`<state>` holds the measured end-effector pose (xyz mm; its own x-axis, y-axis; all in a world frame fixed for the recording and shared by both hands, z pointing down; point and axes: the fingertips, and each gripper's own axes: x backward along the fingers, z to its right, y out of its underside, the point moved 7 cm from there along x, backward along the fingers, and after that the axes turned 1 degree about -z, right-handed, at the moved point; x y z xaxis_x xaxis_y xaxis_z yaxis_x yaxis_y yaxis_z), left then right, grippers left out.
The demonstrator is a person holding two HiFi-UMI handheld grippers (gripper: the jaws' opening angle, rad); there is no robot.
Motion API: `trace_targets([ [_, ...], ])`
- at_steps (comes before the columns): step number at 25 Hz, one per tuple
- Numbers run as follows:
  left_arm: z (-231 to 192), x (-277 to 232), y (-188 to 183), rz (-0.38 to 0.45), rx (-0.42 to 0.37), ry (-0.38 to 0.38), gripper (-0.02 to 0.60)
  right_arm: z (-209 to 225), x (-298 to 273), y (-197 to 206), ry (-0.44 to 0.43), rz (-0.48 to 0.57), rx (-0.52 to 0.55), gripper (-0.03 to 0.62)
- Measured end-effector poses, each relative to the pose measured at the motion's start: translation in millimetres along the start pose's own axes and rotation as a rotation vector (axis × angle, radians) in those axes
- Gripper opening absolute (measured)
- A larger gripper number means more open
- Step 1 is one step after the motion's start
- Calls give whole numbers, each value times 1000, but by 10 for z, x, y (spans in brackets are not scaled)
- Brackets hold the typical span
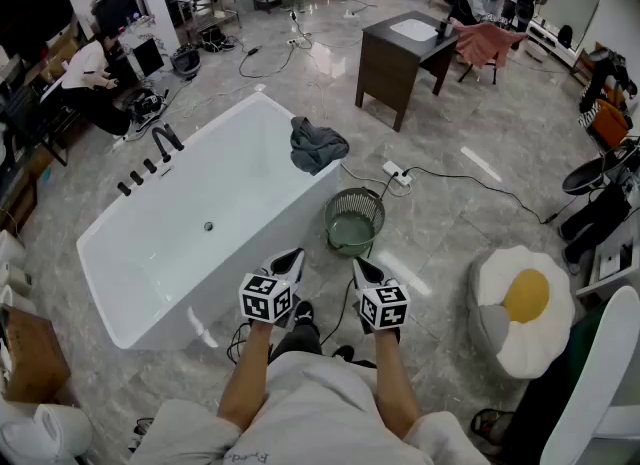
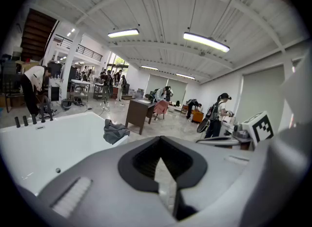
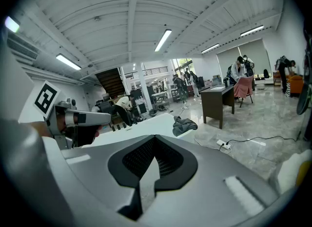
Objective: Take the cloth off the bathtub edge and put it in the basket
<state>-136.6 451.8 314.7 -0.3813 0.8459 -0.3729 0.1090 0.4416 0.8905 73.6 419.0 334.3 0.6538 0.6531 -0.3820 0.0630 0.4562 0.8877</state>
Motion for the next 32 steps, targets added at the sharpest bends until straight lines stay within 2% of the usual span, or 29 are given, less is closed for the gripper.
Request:
trace_targets([
  [4, 5, 45, 12, -17, 25, -59, 57, 1, 69, 25, -1, 9, 0, 0],
  [7, 1, 118, 3, 1, 22, -90, 57, -23, 134, 54, -2, 19, 3, 0],
  [12, 48, 101, 11, 27, 18, -73, 57, 65, 233, 58, 17, 39, -9, 0],
  [16, 132, 80, 47, 42, 14, -57, 57, 170, 333, 56, -2, 101, -128, 0],
  [19, 152, 26, 74, 38, 3, -50, 57, 232, 349, 129, -6, 100, -188, 0],
  [23, 127, -150, 38, 40, 3, -49, 57, 355, 302, 125, -5, 91, -187, 0],
  [28, 27, -434, -113, 28, -4, -43, 57, 509, 163, -67, 6, 101, -171, 0],
  [32, -152, -733, -206, 12, 9, -27, 57, 660, -80, -160, -23, 134, -228, 0],
])
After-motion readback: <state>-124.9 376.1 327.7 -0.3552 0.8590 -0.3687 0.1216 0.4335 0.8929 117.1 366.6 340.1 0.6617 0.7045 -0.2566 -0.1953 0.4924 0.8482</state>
